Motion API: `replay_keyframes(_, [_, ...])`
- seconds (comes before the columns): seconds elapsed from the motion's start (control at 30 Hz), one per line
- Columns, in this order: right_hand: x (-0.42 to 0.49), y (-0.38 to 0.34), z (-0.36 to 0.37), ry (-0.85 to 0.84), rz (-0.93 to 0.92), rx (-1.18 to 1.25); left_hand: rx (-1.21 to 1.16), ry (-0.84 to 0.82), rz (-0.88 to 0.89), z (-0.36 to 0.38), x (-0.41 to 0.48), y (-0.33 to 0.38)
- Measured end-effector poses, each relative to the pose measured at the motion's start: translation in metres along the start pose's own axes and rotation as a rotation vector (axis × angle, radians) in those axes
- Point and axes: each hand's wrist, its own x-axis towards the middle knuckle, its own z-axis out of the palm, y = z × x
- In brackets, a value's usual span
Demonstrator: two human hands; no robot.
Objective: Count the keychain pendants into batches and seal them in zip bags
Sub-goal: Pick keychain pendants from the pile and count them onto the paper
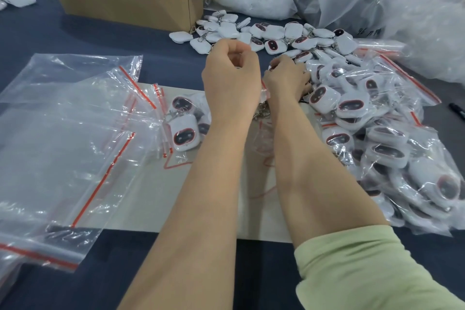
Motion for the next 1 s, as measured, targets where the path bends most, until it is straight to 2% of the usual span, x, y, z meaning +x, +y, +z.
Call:
replay_keyframes(0.23, [-0.007,-0.009,-0.023,0.09,-0.138,0.602,-0.011,0.006,-0.01,-0.001,0.0,0.001])
replay_keyframes(0.3, [-0.008,-0.006,-0.029,0.039,-0.118,0.755,-0.011,0.0,-0.011,-0.001,0.0,0.001])
replay_keyframes(0.5, [-0.021,0.001,-0.04,-0.188,0.165,1.263,-0.008,0.005,-0.011,-0.002,0.0,0.002])
replay_keyframes(0.63, [-0.033,0.003,-0.035,-0.367,0.185,1.62,-0.015,0.005,-0.012,-0.001,0.0,0.002])
replay_keyframes(0.73, [-0.036,0.001,-0.032,-0.335,0.149,1.601,-0.011,0.007,-0.015,-0.001,0.0,0.001])
replay_keyframes(0.83, [-0.037,0.002,-0.031,-0.301,0.104,1.439,-0.008,0.007,-0.017,-0.001,0.0,0.001])
replay_keyframes(1.0, [-0.039,0.002,-0.029,-0.362,0.001,1.371,-0.009,0.005,-0.006,-0.001,-0.001,0.002])
